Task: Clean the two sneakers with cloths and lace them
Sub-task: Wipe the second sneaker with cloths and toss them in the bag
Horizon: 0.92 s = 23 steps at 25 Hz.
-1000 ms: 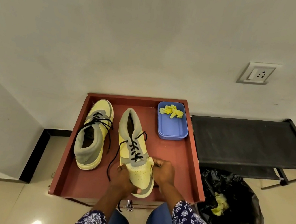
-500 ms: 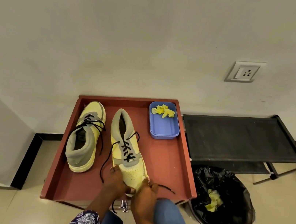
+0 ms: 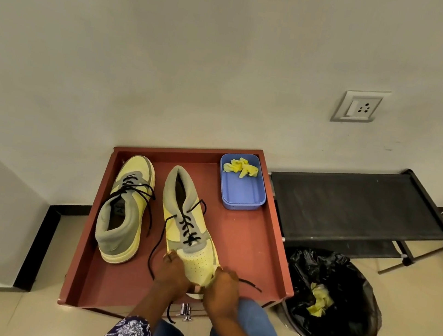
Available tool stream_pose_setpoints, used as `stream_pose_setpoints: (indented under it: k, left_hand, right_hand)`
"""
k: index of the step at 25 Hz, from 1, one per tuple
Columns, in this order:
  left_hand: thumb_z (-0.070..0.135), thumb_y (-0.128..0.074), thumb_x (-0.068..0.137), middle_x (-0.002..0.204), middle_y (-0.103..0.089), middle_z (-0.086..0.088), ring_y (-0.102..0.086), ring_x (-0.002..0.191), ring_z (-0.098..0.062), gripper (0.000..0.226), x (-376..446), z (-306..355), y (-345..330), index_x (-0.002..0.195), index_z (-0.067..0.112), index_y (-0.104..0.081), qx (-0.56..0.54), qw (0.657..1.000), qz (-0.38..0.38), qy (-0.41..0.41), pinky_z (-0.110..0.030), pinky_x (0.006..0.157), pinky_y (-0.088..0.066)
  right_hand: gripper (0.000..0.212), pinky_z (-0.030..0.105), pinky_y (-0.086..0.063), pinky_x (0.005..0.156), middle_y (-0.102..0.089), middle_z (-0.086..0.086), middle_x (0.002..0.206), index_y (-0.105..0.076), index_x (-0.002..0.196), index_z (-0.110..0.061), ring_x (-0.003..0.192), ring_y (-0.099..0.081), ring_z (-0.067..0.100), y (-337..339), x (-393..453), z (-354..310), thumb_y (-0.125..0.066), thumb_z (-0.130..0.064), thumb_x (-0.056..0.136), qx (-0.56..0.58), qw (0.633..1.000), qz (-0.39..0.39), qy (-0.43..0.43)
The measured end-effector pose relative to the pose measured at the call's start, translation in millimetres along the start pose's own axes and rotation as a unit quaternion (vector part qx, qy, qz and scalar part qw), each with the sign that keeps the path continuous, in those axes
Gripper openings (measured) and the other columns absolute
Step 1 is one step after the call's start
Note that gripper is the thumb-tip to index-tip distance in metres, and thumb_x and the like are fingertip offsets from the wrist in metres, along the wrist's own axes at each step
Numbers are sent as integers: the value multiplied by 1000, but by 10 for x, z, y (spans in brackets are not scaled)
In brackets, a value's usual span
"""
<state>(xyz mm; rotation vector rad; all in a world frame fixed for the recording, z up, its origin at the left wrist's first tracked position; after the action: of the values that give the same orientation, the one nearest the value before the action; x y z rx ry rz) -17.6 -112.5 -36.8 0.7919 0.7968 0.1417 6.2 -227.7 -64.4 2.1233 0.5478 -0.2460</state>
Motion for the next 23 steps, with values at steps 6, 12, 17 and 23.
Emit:
stream_pose_setpoints:
  k: [6,12,17,23]
  left_hand:
    - [33,-76,72,150,-21,-15,-22,139,-28,103,44,-7,-10,141,-4,-9,23,1000,3,-15,-31,113,-25]
    - [36,-78,69,150,-19,-18,-21,139,-29,108,75,-14,-19,140,-6,-8,35,999,-7,9,-32,113,-26]
    - [37,-76,71,151,-15,-19,-18,141,-29,111,104,-25,-21,142,-7,-4,47,999,-13,15,-33,114,-24]
    - [36,-77,71,151,-16,-18,-19,141,-29,109,112,-44,-37,141,-6,-6,39,999,-11,10,-34,113,-26]
  right_hand:
    - [19,15,-35,68,-70,8,103,-69,98,-8,97,-62,20,391,450,-150,-56,-8,85,84,996,-20,-6]
    - [24,26,-45,81,-65,13,111,-64,100,-7,106,-57,27,427,809,-430,-52,2,82,123,991,-21,-37]
    - [33,25,-43,86,-66,12,114,-67,107,-9,109,-57,27,432,907,-610,-46,3,84,152,988,1,-3]
    - [37,16,-38,90,-62,11,123,-60,122,-6,112,-57,24,321,650,-530,-45,4,89,160,984,30,69]
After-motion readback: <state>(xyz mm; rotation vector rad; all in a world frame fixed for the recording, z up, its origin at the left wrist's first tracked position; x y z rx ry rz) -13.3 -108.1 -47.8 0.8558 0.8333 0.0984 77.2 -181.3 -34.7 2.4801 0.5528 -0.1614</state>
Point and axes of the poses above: each hand's wrist, its own x-axis towards the middle knuckle, its own y-axis out of the back of the hand, z = x × y, the point moved 1 cm from there along x, towards the middle knuckle
